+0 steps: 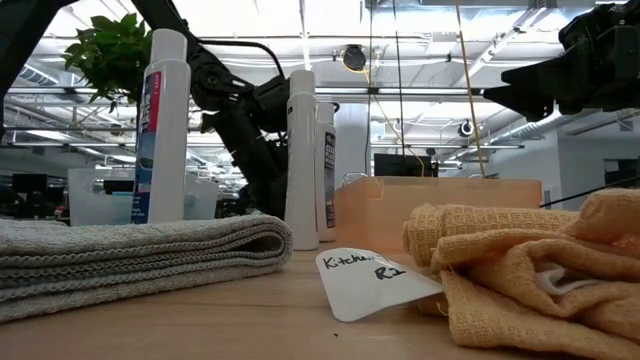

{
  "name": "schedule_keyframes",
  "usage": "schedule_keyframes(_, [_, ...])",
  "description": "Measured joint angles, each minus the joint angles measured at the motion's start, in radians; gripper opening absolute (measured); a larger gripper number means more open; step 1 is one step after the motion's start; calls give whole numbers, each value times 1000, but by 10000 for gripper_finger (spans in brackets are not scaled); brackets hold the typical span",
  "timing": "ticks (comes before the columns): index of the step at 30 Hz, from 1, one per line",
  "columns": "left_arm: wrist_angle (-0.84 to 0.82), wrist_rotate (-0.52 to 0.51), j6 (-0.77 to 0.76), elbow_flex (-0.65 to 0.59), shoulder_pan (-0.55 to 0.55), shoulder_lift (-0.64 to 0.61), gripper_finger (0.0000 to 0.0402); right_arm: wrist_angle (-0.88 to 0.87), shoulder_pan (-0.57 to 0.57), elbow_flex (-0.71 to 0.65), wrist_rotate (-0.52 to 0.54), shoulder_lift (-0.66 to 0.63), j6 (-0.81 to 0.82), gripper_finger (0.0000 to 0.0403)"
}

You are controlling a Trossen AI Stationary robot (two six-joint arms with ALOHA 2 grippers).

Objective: Pick & Place Kitchen Items
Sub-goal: Put the blue sponge into the white bin

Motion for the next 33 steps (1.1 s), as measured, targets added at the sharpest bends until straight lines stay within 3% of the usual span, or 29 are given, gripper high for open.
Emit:
schedule_keyframes(10, [-21,-6,-15,-2,4,1,11,0,0,0,0,0,0,279])
schedule_keyframes(23, [-161,6,-1,-10,19,-115,8,0,0,0,0,0,0,279])
schedule_keyframes(28, [-173,6,71,-8,-5,-188,48,0,0,0,0,0,0,279])
schedule_keyframes(33, [-211,38,188,-7,-35,-206,121,0,0,0,0,0,0,279])
